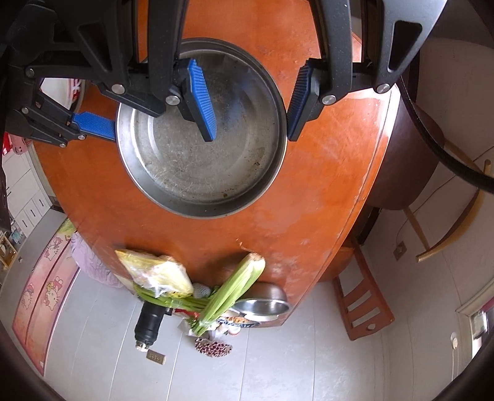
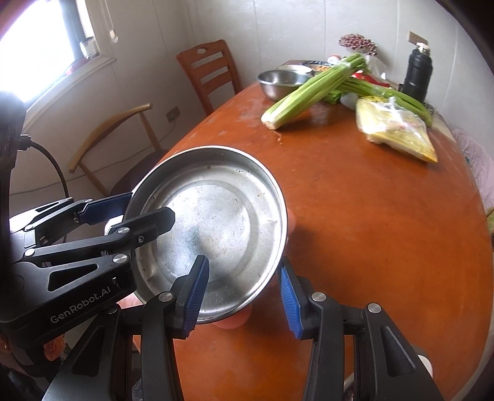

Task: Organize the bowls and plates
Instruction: 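Lift the steel pan and carry it over the yellow shell plate with the right gripper, then lower the steel pan onto the yellow shell plate with the right gripper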

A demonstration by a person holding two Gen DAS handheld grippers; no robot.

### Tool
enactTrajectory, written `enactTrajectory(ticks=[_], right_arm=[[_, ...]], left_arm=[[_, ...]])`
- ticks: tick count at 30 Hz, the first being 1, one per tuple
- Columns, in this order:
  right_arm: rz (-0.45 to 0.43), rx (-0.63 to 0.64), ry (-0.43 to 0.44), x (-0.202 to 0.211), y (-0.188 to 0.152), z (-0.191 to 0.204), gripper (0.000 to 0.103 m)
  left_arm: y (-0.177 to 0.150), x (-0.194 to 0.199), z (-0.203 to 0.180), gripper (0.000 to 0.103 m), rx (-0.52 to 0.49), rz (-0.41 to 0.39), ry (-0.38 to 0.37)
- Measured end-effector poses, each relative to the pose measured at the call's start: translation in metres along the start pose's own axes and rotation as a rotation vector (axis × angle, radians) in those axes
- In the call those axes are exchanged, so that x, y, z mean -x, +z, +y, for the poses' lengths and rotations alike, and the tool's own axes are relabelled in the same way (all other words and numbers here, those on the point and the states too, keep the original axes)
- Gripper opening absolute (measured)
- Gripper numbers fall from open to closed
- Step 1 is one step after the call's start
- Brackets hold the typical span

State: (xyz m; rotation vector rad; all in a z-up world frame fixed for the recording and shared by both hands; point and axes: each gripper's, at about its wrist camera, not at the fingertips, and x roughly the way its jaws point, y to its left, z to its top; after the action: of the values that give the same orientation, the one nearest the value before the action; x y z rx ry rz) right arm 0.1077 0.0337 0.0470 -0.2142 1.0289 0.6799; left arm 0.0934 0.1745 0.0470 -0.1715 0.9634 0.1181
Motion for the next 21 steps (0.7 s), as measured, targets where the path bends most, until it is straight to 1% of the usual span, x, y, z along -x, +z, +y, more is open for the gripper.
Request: enactTrajectory(ticks=[7,11,18,21], right_arm=[[0.042,0.002,0.002,-0.024,0.0,0.004,0.047],[0.057,0.0,0.0,-0.032,-0.002,0.007,0.047],[0.069,0.002,-0.021,-0.045,-0.003,0.011,0.048],[0.072,0.006,-0.035,-0.048,-0.004,0.011,0.048]], left_arm=[[-0.007,-0.017,0.011,0.046,0.015,0.03,-0.003],[-0.009,-0.026,0.013,0.046,0.011,0.039,0.01],[-0.011,-0.038,0.016,0.046,0.017,0.056,0.016],[-0.011,-0.041,0.017,0.046,0.021,0.062,0.007]])
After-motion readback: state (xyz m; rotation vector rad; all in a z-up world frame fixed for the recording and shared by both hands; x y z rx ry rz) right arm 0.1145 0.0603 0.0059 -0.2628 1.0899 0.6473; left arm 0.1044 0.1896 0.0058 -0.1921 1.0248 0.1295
